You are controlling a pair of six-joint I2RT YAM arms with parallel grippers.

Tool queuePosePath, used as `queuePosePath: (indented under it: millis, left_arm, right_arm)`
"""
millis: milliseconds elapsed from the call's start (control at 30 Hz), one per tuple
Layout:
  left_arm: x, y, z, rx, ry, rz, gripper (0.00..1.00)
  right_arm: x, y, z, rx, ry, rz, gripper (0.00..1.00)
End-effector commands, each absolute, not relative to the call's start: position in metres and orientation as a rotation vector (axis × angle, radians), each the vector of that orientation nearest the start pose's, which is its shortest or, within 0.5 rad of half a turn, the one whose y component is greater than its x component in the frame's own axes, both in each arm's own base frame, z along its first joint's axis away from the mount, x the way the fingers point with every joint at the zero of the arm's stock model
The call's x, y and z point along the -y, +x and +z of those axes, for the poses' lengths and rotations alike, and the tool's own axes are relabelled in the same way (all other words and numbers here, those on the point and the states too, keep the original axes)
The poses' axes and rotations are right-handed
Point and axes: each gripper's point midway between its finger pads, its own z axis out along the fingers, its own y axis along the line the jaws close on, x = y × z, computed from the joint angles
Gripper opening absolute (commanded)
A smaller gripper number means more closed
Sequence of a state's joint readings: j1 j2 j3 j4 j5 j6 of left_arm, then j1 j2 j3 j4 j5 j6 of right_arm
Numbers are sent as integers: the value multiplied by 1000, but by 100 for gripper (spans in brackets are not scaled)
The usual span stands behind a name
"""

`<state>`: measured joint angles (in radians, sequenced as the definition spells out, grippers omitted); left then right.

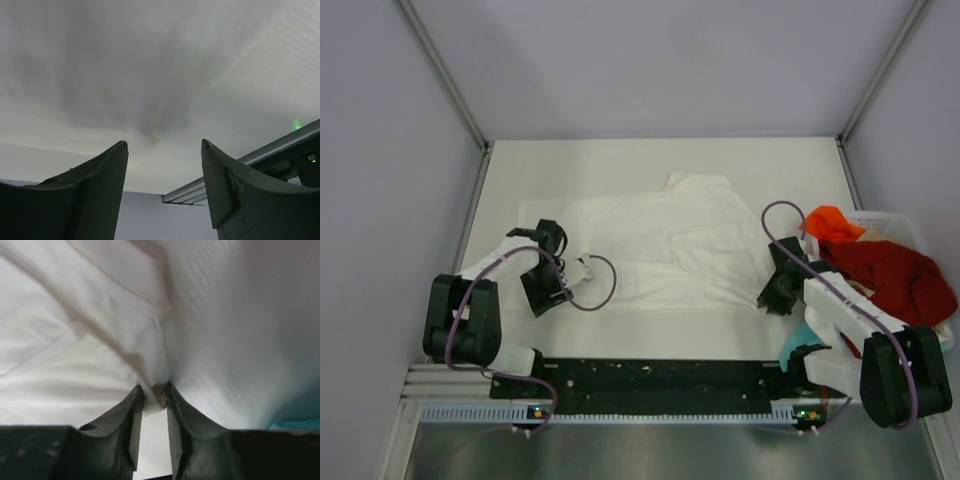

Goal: Fold and stack the t-shirts
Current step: Fold the flattened tshirt in 1/3 of the way

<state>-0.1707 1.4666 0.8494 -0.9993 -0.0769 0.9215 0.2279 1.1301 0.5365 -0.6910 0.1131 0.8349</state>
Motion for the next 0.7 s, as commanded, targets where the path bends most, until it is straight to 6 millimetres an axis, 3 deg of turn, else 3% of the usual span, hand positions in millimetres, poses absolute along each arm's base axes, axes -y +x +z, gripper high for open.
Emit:
queuePosePath:
  millis: [0, 67, 100, 200, 233, 300, 433, 667]
  left_arm:
    - [-19, 197, 25, -2675, 1702, 145, 65]
    - [-24, 203, 17, -2678, 1654, 221, 63]
    - [-26, 205, 15, -2685, 1619, 250, 59]
    - [-25, 207, 17, -2699, 1540, 261, 12]
    - [-26, 207, 20, -2704, 1517, 271, 0]
    - [-31, 202, 27, -2715, 1497, 291, 0]
    - [-60, 177, 42, -2827, 1449, 429, 0]
    - [-51, 121, 45, -2990, 1465, 179, 0]
  right_arm:
    - [-54, 183, 6, -2687, 903, 78, 16]
    - [-56, 183, 8, -2688, 905, 97, 0]
    - [-56, 182, 9, -2687, 906, 107, 0]
    - [-58, 180, 19, -2684, 908, 136, 0]
    - [-57, 178, 24, -2684, 906, 135, 0]
    - [-58, 173, 33, -2687, 900, 152, 0]
    - [-59, 153, 43, -2731, 909, 166, 0]
    - [-59, 128, 59, -2760, 948, 182, 0]
